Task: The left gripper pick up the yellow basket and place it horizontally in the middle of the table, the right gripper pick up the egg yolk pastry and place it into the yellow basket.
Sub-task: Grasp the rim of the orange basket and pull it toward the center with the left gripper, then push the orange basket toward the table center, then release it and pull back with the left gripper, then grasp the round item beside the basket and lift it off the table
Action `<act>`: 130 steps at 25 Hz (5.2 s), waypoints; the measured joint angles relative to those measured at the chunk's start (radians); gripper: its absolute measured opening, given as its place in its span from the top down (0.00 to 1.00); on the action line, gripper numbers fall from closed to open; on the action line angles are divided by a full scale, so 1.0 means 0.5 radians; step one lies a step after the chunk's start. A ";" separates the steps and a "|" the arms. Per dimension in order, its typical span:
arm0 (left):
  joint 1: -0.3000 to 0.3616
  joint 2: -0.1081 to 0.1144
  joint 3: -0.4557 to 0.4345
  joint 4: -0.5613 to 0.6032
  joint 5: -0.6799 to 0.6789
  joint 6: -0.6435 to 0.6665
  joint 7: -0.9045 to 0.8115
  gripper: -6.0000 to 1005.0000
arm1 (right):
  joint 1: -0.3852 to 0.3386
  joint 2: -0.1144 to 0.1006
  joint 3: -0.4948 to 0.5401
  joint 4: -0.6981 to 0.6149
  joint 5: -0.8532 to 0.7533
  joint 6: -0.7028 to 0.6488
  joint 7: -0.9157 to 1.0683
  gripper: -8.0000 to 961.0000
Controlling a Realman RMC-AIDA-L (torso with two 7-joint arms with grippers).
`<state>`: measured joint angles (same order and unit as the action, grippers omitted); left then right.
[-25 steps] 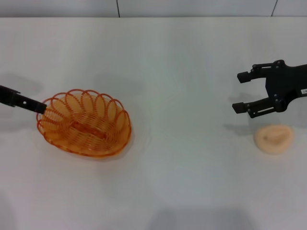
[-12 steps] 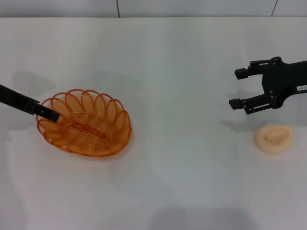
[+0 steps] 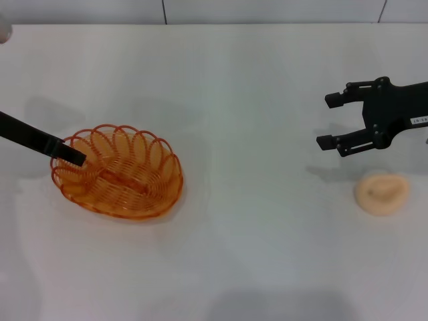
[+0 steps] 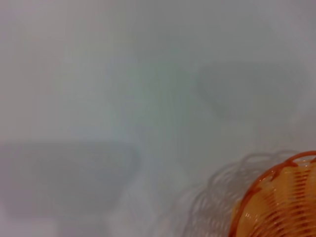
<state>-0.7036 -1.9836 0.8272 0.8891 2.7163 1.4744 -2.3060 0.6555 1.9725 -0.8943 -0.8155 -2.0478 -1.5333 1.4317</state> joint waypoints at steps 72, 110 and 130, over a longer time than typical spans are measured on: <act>-0.271 -0.176 0.112 -0.286 -0.407 0.077 -1.184 0.82 | -0.094 0.012 0.025 -0.127 0.027 0.116 -0.098 0.12; 0.616 -0.038 0.078 0.445 -1.313 0.520 0.803 0.13 | -0.269 -0.083 0.027 -0.321 0.008 -0.256 0.069 0.12; 0.857 -0.109 -0.068 0.196 -1.404 0.521 1.911 0.13 | -0.244 -0.088 0.003 -0.354 -0.365 -0.263 0.199 0.12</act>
<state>-0.2753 -2.0379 0.7932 0.9872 2.0142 1.7351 -1.3503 0.5335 1.9285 -0.8927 -0.9923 -2.2301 -1.6648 1.5311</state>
